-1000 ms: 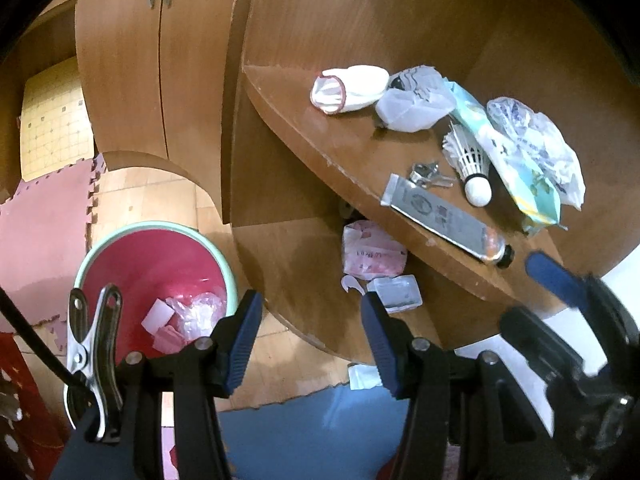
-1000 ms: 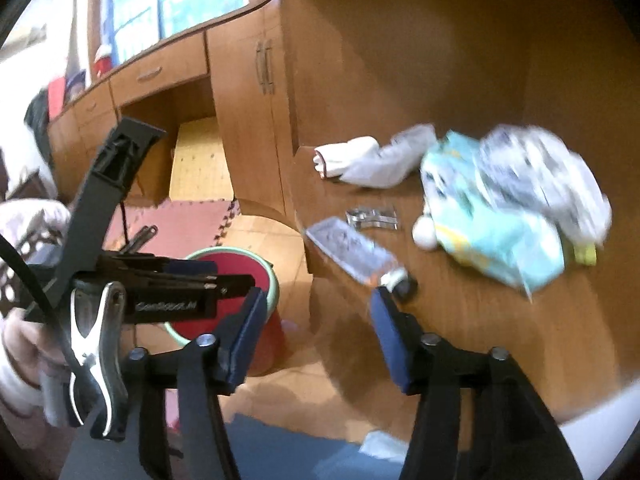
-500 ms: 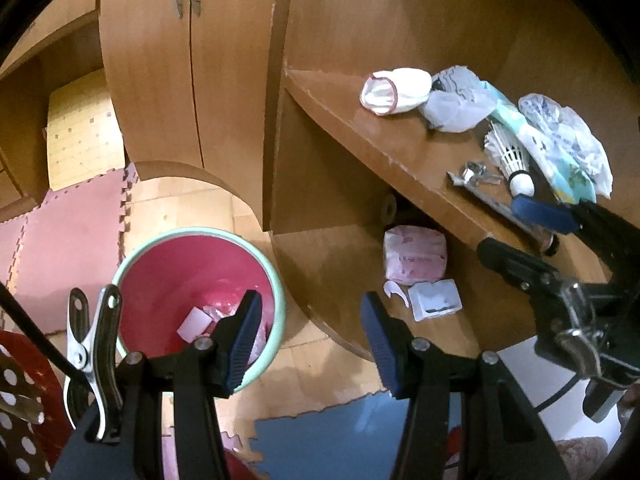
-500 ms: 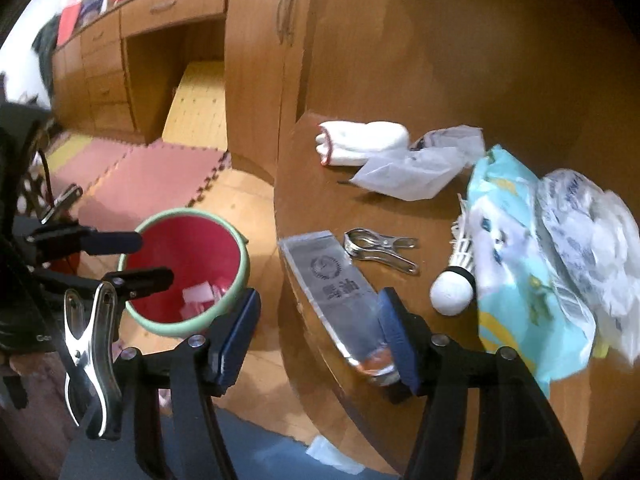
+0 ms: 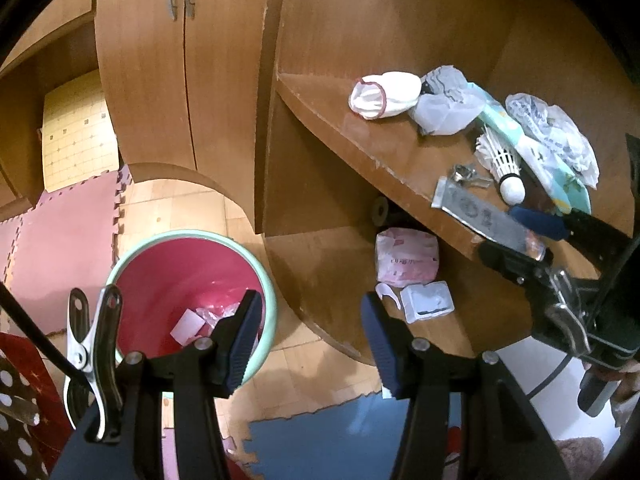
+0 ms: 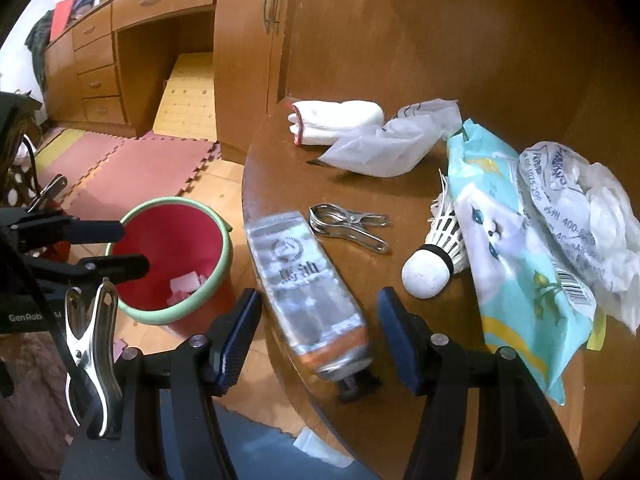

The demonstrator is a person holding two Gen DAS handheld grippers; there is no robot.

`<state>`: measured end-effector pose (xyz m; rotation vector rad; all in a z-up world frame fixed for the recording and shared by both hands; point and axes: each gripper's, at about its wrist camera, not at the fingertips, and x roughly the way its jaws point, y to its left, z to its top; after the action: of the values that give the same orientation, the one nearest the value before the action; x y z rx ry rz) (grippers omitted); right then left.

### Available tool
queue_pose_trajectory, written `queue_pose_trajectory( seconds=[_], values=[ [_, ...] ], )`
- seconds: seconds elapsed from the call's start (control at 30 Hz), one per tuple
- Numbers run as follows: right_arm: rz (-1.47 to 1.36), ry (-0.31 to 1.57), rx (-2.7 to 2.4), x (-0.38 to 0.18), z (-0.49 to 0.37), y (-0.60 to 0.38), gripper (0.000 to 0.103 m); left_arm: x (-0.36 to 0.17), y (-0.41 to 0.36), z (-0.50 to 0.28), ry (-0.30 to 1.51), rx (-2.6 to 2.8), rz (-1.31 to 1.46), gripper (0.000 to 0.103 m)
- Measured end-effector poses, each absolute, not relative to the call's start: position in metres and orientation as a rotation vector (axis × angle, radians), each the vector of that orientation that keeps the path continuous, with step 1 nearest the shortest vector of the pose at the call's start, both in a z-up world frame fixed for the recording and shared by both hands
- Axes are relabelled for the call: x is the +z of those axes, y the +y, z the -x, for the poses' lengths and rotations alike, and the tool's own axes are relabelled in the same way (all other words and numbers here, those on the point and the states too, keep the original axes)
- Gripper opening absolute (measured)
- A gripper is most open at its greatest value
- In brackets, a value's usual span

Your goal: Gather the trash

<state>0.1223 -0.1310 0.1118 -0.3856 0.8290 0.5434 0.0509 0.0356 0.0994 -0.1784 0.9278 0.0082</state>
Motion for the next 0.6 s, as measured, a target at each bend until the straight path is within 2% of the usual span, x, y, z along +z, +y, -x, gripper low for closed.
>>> queue_pose_trajectory(
  seconds=[0.07, 0.13, 0.2, 0.6],
  values=[
    [0.377, 0.828, 0.549, 0.113, -0.121, -0.131, 0.057, 0.102, 0.036, -0.051, 0.926, 0.004, 0.18, 0.054],
    [0.374, 0.816, 0.565, 0.114, -0.115, -0.131, 0.045, 0.105, 0.035, -0.051, 0.921, 0.002, 0.175, 0.054],
    [0.385, 0.802, 0.563, 0.115, -0.11, -0.13, 0.042, 0.107, 0.035, -0.051, 0.921, 0.001, 0.171, 0.054],
    [0.279, 0.753, 0.577, 0.115, -0.084, -0.156, 0.038, 0.133, 0.022, -0.058, 0.901, -0.022, 0.113, 0.054]
  ],
)
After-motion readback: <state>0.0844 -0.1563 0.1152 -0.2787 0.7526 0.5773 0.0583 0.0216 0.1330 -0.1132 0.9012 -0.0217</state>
